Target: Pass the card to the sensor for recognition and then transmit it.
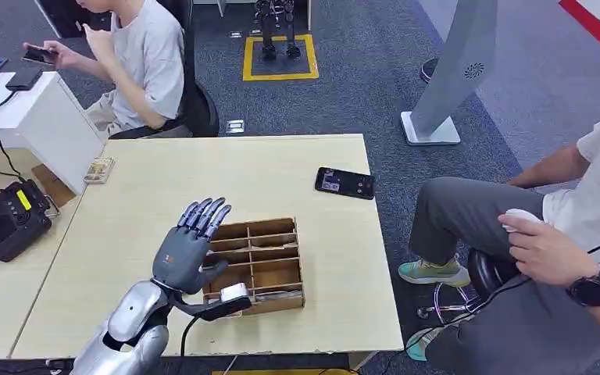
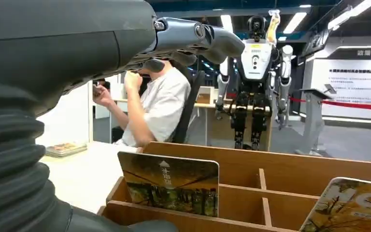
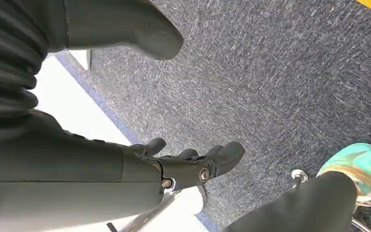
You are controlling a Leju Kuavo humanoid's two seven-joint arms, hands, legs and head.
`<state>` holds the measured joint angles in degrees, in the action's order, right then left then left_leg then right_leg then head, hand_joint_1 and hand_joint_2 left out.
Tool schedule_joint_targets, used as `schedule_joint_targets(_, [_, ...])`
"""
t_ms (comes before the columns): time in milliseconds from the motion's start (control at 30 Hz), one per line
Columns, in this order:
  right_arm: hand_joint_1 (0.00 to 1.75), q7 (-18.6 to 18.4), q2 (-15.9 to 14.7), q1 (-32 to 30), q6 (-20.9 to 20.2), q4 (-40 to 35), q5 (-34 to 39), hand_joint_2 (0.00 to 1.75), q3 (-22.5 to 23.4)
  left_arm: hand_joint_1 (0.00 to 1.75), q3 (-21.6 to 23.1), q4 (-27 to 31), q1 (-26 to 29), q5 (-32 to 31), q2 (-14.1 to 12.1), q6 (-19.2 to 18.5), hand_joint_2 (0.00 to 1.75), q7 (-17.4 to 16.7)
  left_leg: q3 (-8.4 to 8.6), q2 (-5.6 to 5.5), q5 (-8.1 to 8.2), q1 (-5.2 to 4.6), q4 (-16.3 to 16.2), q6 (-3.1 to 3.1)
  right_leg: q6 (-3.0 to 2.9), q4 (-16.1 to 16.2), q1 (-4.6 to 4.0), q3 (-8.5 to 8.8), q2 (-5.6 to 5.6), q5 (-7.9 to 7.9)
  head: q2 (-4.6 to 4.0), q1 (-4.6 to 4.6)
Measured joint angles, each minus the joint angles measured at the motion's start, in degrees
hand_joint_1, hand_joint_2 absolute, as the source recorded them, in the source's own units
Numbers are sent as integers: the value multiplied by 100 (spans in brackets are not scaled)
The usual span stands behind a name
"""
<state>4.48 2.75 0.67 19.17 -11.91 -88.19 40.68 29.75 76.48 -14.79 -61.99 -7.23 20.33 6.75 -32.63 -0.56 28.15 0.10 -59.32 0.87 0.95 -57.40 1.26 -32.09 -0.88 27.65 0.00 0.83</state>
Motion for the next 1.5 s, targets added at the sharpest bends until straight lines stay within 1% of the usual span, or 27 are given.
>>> schedule_joint_targets(233, [0,28,0,1,-4,0,0,175,-2,0,0,20,0,74,-20,-74,175,16,0,0,0,0,0,0,0,0,0,0,0,0,0,0])
schedule_joint_targets(467, [0,-11,0,1,-11,0,0,175,-2,0,0,72,1,446,-28,-288,175,129,0,-2,0,0,0,0,0,0,0,0,2,0,0,0])
schedule_joint_targets(1233, [0,26,0,2,-24,0,0,175,-11,0,0,142,70,577,-35,-350,175,168,-1,-2,0,0,0,0,0,0,0,-1,1,0,0,0])
schedule_joint_targets(1500, [0,13,0,2,-24,0,0,175,-24,0,0,205,76,721,-35,-459,175,219,-1,-2,0,0,0,0,0,0,0,-2,1,0,0,0])
